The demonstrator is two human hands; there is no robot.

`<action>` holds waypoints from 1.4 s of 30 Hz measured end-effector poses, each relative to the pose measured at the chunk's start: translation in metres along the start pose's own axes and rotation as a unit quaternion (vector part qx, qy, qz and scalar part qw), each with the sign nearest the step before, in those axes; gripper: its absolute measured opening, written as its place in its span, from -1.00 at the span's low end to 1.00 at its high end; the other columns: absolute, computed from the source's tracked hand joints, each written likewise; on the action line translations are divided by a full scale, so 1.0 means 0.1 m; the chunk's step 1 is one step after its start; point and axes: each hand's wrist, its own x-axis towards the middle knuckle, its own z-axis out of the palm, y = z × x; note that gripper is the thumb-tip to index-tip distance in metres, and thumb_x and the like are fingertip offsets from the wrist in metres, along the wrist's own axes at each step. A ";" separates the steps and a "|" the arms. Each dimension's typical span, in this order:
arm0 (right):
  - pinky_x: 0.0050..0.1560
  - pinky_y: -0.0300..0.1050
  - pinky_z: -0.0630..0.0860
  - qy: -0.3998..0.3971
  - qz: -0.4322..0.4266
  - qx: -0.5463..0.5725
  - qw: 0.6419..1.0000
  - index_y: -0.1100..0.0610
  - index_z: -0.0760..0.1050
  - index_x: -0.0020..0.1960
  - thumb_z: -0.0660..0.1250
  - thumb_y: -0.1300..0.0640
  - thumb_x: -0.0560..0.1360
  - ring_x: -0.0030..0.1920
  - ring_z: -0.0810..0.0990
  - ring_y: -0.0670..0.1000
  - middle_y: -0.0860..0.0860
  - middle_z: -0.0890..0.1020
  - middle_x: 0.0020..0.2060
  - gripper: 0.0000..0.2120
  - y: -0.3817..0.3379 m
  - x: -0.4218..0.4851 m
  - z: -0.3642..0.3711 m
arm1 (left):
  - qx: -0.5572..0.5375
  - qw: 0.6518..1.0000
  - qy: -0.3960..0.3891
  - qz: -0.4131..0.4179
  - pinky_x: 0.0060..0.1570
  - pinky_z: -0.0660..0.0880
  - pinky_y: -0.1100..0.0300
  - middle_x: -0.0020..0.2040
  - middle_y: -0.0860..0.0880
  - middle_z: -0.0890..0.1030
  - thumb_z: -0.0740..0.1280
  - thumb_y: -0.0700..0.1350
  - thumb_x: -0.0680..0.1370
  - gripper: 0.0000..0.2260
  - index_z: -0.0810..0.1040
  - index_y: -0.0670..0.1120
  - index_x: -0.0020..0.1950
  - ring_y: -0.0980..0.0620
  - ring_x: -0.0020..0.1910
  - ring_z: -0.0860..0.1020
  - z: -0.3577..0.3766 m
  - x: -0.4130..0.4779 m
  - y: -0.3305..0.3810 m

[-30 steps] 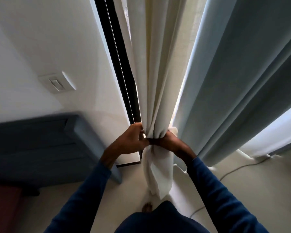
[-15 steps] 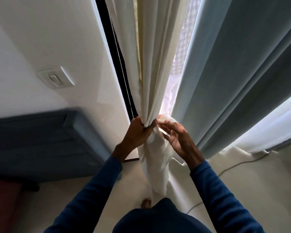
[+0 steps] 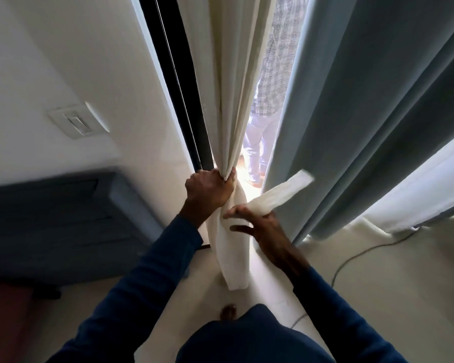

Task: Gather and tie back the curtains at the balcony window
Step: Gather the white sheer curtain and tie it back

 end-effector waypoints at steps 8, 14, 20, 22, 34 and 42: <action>0.42 -0.05 0.46 -0.189 0.087 -0.152 0.966 0.22 0.51 0.40 0.19 0.13 0.71 0.39 0.54 -0.01 0.02 0.61 0.34 -0.68 0.33 -0.03 0.18 | -0.272 0.941 -0.195 -0.056 0.10 0.57 0.02 -0.05 -0.11 0.66 0.01 0.50 0.51 -0.23 0.56 -0.14 0.23 -0.08 -0.07 0.65 0.08 0.02 -0.02; 0.34 0.03 0.54 -0.222 0.142 -0.173 0.949 0.09 0.54 0.38 0.37 0.17 0.61 0.37 0.55 -0.01 -0.06 0.59 0.36 -0.66 0.15 0.09 -0.02 | -0.388 0.909 -0.151 -0.009 -0.49 0.40 0.36 -0.53 0.07 0.45 0.20 0.25 0.62 -0.56 0.44 -0.04 -0.29 0.21 -0.59 0.45 0.21 -0.16 -0.13; 0.12 0.17 0.65 0.004 0.041 -0.284 0.958 0.15 0.57 0.15 0.69 -0.02 0.27 0.01 0.72 0.05 0.08 0.75 -0.04 -0.45 -0.11 0.35 -0.47 | -0.168 0.941 -0.234 0.178 -0.10 0.42 0.30 -0.08 0.01 0.54 0.18 -0.16 0.69 -0.93 0.46 -0.08 0.09 0.08 -0.12 0.53 0.15 -0.15 -0.46; 0.11 0.01 0.63 0.045 -0.017 -0.373 0.927 0.02 0.51 0.25 0.66 -0.20 0.19 0.13 0.64 -0.07 -0.07 0.68 0.10 -0.27 -0.13 0.45 -0.46 | -0.104 0.933 -0.243 0.242 -0.07 0.50 0.19 -0.05 -0.01 0.55 0.23 -0.29 0.64 -0.84 0.49 -0.13 0.19 0.04 -0.10 0.53 0.13 -0.17 -0.55; -0.12 0.08 0.59 -0.055 -0.061 -0.357 0.930 0.10 0.68 -0.06 0.44 -0.07 0.49 -0.16 0.53 -0.15 0.01 0.69 -0.21 -0.77 0.15 0.61 -0.15 | -0.071 0.991 0.004 0.117 -0.22 0.33 0.07 -0.05 -0.29 0.61 0.40 -0.29 0.44 -0.88 0.56 -0.32 -0.08 -0.35 -0.04 0.54 0.04 0.13 -0.48; 0.13 0.31 0.61 -0.004 -0.014 -0.253 0.967 0.09 0.60 0.18 0.49 -0.13 0.42 0.04 0.69 0.10 0.11 0.73 0.02 -0.57 0.13 0.56 -0.35 | -0.270 0.917 -0.197 0.219 -0.07 0.50 0.45 -0.05 0.20 0.58 0.41 -0.35 0.48 -0.71 0.60 -0.11 0.15 0.17 -0.08 0.60 0.17 0.03 -0.44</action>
